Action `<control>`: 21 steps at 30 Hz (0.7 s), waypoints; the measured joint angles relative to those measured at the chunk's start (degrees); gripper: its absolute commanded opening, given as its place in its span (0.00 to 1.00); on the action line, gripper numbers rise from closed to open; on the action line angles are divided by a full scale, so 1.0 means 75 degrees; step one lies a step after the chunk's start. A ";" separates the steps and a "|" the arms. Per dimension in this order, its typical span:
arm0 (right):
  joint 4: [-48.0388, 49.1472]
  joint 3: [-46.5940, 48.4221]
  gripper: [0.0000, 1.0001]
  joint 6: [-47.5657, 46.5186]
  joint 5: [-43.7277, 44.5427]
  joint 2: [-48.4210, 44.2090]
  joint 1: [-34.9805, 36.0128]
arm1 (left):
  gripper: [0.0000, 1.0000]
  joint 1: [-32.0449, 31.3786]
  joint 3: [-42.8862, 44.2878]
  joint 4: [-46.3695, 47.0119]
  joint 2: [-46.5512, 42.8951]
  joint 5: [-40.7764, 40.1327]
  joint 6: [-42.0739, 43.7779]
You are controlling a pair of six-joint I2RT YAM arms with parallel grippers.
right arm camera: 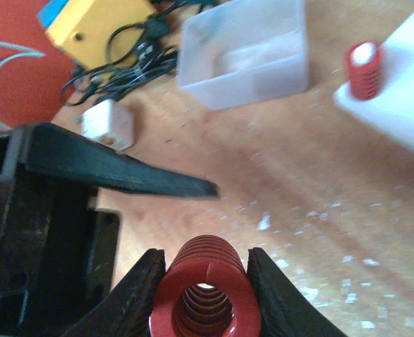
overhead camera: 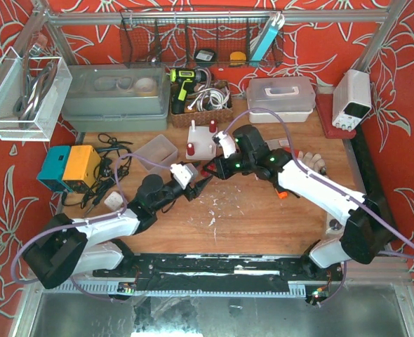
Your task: Install the large spring
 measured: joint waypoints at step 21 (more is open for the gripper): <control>0.0058 0.2495 0.00 -0.1358 0.4762 0.2952 -0.0140 | 1.00 -0.0003 -0.0364 -0.2728 -0.2031 -0.5123 -0.2072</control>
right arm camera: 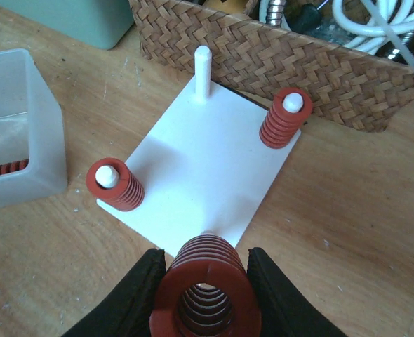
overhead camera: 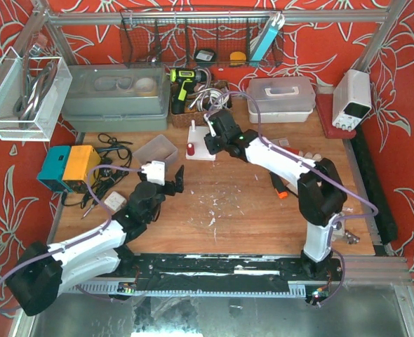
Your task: Install the large spring
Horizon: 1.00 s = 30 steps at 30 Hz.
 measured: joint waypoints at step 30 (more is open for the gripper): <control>-0.0213 0.1268 0.00 -0.0061 -0.0122 0.1582 -0.0210 | 1.00 0.0000 -0.0758 0.0836 -0.0551 -0.0172 0.0256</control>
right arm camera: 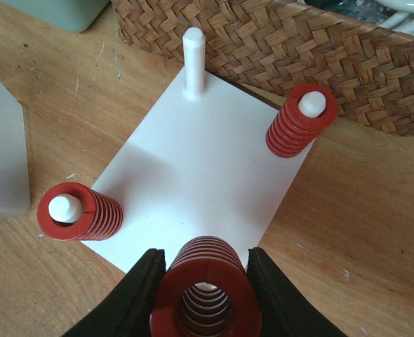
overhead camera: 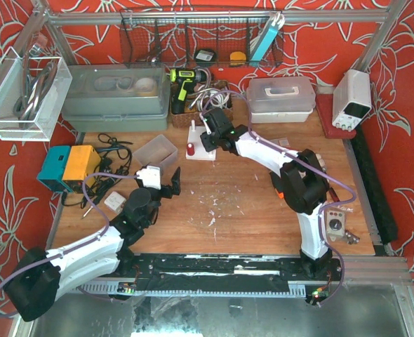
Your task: Install the large spring
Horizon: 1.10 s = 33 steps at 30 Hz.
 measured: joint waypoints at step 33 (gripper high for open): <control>-0.0286 0.0047 0.01 0.0003 -0.0102 -0.0032 -0.0006 | 1.00 0.0000 0.0000 0.0026 0.0201 0.0169 0.0119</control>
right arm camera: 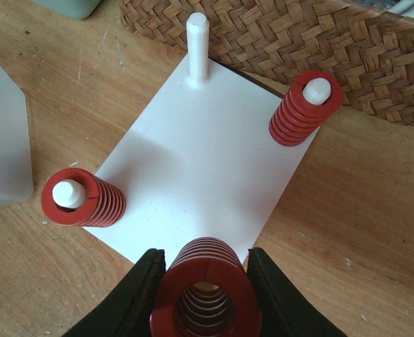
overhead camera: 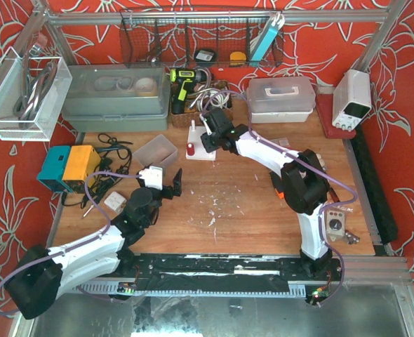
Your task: Install the large spring
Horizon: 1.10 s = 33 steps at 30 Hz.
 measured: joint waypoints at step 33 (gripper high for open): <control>-0.0259 -0.0023 0.00 -0.0035 -0.0335 -0.0143 0.0003 | 1.00 0.0000 0.0000 -0.0006 -0.0085 -0.0003 0.0050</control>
